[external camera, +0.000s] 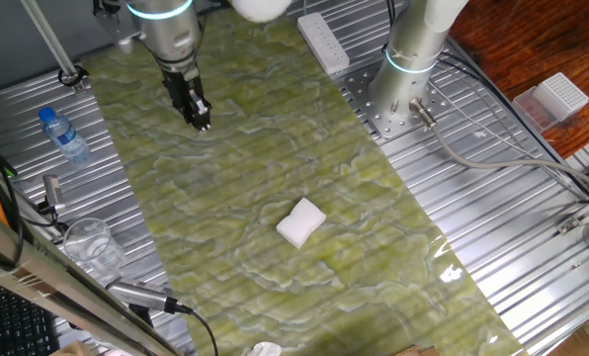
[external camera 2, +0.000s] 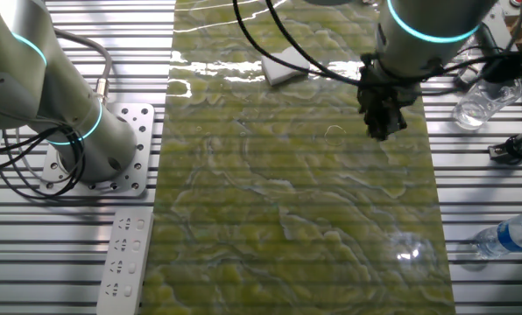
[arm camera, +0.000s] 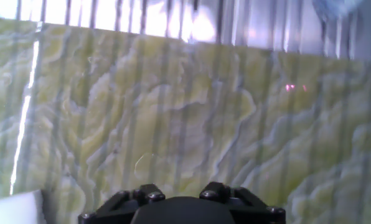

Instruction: Clean the tabletop with a sponge

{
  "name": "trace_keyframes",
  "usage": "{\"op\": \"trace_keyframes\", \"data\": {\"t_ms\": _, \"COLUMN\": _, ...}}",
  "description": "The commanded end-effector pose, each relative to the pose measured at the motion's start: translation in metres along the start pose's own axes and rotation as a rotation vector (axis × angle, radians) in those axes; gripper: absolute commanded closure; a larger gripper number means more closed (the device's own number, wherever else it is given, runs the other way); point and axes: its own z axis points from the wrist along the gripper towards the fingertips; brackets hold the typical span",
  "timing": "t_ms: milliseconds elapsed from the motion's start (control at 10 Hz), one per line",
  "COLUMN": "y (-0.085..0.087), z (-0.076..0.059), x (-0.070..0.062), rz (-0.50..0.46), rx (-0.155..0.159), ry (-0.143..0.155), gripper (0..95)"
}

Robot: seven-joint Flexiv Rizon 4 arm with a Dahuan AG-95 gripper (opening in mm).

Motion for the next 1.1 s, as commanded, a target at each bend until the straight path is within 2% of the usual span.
{"op": "trace_keyframes", "data": {"t_ms": 100, "y": 0.003, "z": -0.002, "x": 0.001, "rz": -0.017, "rx": 0.003, "ry": 0.008, "gripper": 95.0}}
{"op": "trace_keyframes", "data": {"t_ms": 200, "y": 0.011, "z": -0.002, "x": 0.004, "rz": -0.018, "rx": 0.024, "ry": 0.01, "gripper": 95.0}}
{"op": "trace_keyframes", "data": {"t_ms": 300, "y": 0.015, "z": -0.002, "x": 0.004, "rz": -0.017, "rx": 0.033, "ry": 0.01, "gripper": 95.0}}
{"op": "trace_keyframes", "data": {"t_ms": 500, "y": 0.04, "z": -0.003, "x": 0.0, "rz": -0.002, "rx": 0.074, "ry": 0.012, "gripper": 95.0}}
{"op": "trace_keyframes", "data": {"t_ms": 800, "y": 0.068, "z": 0.006, "x": 0.0, "rz": 0.023, "rx": 0.074, "ry": 0.021, "gripper": 95.0}}
{"op": "trace_keyframes", "data": {"t_ms": 900, "y": 0.08, "z": 0.011, "x": 0.002, "rz": 0.014, "rx": 0.073, "ry": 0.021, "gripper": 76.0}}
{"op": "trace_keyframes", "data": {"t_ms": 1100, "y": 0.085, "z": 0.014, "x": 0.005, "rz": -0.045, "rx": 0.066, "ry": 0.016, "gripper": 76.0}}
